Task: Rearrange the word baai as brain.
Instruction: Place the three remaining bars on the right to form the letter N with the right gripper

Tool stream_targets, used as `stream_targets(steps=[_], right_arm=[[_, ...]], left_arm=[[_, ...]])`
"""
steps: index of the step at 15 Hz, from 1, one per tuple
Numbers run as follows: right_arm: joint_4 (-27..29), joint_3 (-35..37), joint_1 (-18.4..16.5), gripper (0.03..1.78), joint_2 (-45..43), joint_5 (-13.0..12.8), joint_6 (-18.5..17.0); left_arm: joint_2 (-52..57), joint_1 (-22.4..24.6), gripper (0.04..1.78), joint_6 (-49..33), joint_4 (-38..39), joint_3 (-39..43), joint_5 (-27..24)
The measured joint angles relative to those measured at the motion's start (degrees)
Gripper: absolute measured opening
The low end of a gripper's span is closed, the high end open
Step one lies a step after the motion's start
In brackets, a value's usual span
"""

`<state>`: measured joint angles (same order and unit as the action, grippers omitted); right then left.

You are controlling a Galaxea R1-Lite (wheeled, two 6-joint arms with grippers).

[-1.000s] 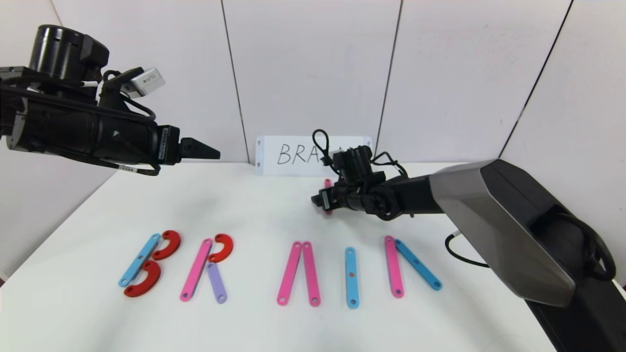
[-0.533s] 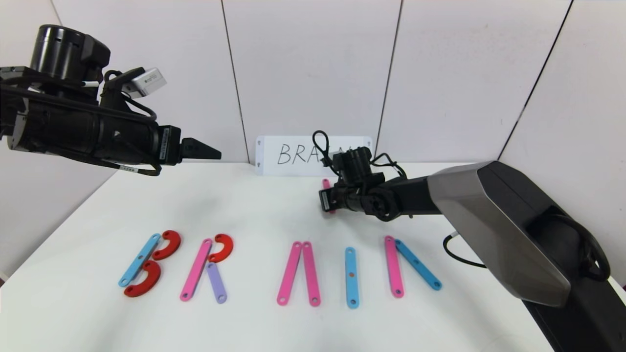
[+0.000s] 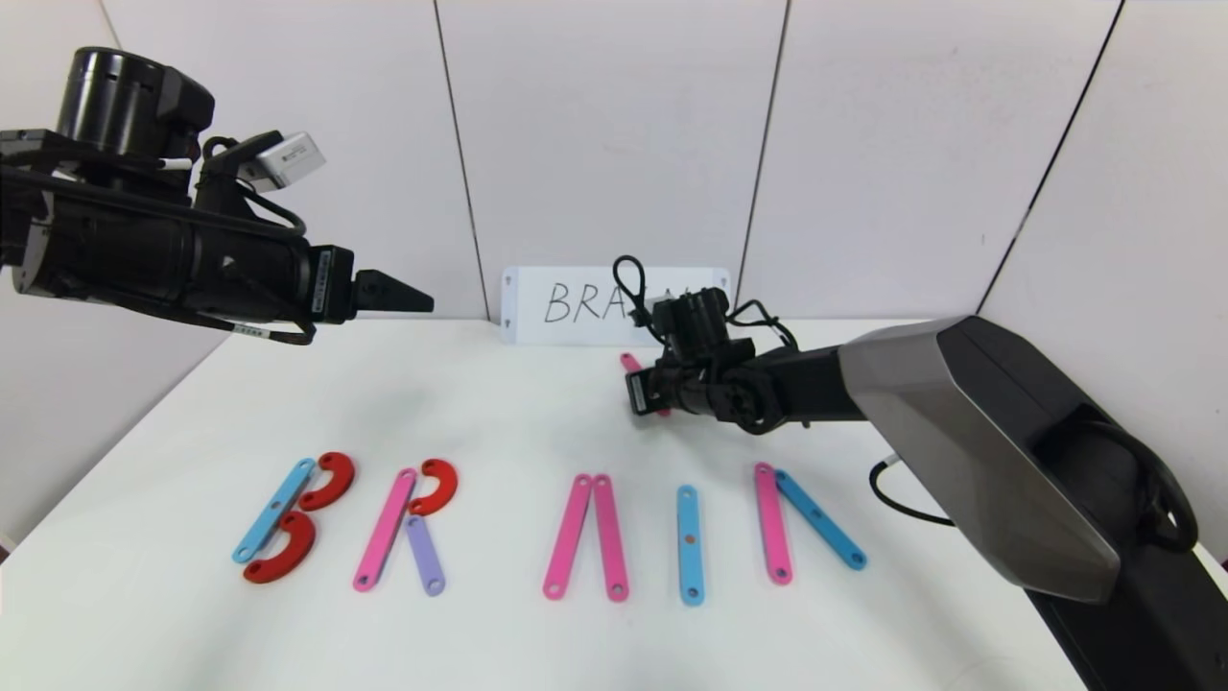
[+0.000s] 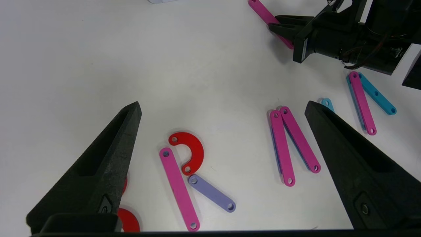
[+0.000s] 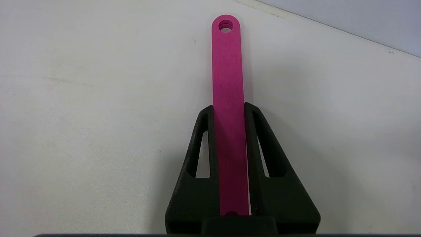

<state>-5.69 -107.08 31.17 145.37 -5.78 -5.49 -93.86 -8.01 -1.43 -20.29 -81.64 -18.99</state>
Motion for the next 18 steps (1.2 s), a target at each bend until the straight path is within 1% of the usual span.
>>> stream_targets(steps=[5,7,9,12,16,17,18], right_arm=[[0.1,1.8,0.3,0.27,-2.0,0.0,-0.7],[0.1,3.7,0.2,0.27,-4.6,0.0,-1.3],[0.0,6.3,-0.2,0.27,-8.3,-0.1,-2.8],[-0.2,14.2,-1.5,0.27,-15.1,-0.1,-4.9],[-1.1,27.6,-4.1,0.27,-25.4,-0.2,-8.2],[-1.2,30.6,-4.7,0.27,-27.7,-0.4,-9.2],[-1.2,33.2,-5.2,0.27,-29.7,-1.3,-10.0]], left_arm=[[0.0,0.0,1.74,0.0,0.1,0.0,0.0],[0.0,0.0,1.74,0.0,0.0,0.0,0.0],[0.0,0.0,1.74,0.0,0.0,0.0,0.0],[0.1,0.0,1.74,0.0,0.0,0.0,0.0],[0.3,-0.2,1.74,0.0,0.2,0.5,0.0],[0.4,-0.2,1.74,0.0,0.2,0.5,-0.1],[0.5,-0.3,1.74,0.0,0.2,0.6,0.0]])
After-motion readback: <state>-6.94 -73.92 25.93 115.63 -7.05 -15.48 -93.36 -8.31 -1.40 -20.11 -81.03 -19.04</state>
